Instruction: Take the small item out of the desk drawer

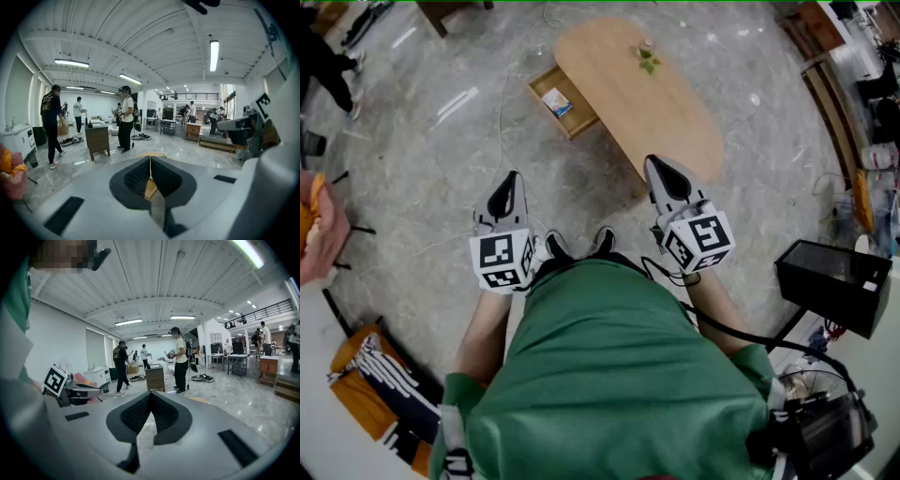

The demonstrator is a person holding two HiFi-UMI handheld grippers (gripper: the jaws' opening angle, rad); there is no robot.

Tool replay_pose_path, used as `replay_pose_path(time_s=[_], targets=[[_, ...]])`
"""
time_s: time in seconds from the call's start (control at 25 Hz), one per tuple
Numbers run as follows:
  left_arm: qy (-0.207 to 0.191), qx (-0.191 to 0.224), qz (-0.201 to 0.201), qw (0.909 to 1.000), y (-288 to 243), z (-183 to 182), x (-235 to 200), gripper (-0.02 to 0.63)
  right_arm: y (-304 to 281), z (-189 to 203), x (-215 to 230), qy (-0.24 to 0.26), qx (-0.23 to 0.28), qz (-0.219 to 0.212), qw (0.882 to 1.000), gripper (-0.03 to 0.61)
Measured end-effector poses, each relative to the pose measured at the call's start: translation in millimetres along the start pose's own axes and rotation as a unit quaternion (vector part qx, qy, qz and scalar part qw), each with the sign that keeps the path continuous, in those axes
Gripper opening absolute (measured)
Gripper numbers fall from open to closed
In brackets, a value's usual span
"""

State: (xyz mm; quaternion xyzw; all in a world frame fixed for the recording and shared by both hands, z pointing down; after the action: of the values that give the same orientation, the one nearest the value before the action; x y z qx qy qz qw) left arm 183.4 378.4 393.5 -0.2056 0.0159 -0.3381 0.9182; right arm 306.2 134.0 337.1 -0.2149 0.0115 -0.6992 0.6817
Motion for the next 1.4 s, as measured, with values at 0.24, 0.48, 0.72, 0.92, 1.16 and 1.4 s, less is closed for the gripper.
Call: replay_pose_path(time_s=[0.24, 0.48, 0.72, 0.92, 1.16, 1.4], targets=[[0.003, -0.004, 0.001, 1.0000, -4.2, 0.1, -7.2, 0.021, -5.2, -1.4, 1.1, -0.004, -0.002, 0.013, 1.000, 0.012], [0.009, 0.002, 0.006, 0.9999, -0.4, 7.5, -27.5, 0.021, -18.8, 4.0, -2.0, -0.033, 0.005, 0.045, 0.998, 0.014], [0.011, -0.007, 0.016, 0.9998, 0.6, 27.0, -58.8, 0.021, -36.8, 10.9, -18.7, -0.022, 0.006, 0.065, 0.998, 0.014], [0.019, -0.010, 0.018, 0.9996, 2.3, 34.2, -79.1, 0.021, -46.6, 10.9, -30.4, -0.011, 0.005, 0.063, 0.998, 0.014], [0.025, -0.020, 0.024, 0.9992, -43.0, 34.8, -95.8, 0.021, -91.8, 7.7, -19.9, 0.047, -0.042, 0.021, 0.998, 0.014], [0.025, -0.039, -0.010, 0.9989, -91.2, 24.1, -124.5, 0.021, -172.5, 2.5, 13.6, 0.061, -0.054, -0.025, 0.996, 0.014]])
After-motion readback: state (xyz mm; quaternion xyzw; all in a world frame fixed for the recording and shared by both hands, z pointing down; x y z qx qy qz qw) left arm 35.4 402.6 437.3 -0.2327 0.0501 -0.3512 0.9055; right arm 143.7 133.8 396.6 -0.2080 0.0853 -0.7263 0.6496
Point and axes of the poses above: the fingertips, and each gripper's own axes: y backward along the fingers, x to its right, z out of its underside, the point moved 5 cm from there along y, backward along the fingers, and after that the axes turned 11 degrees about -y, right-handed, at the moved point
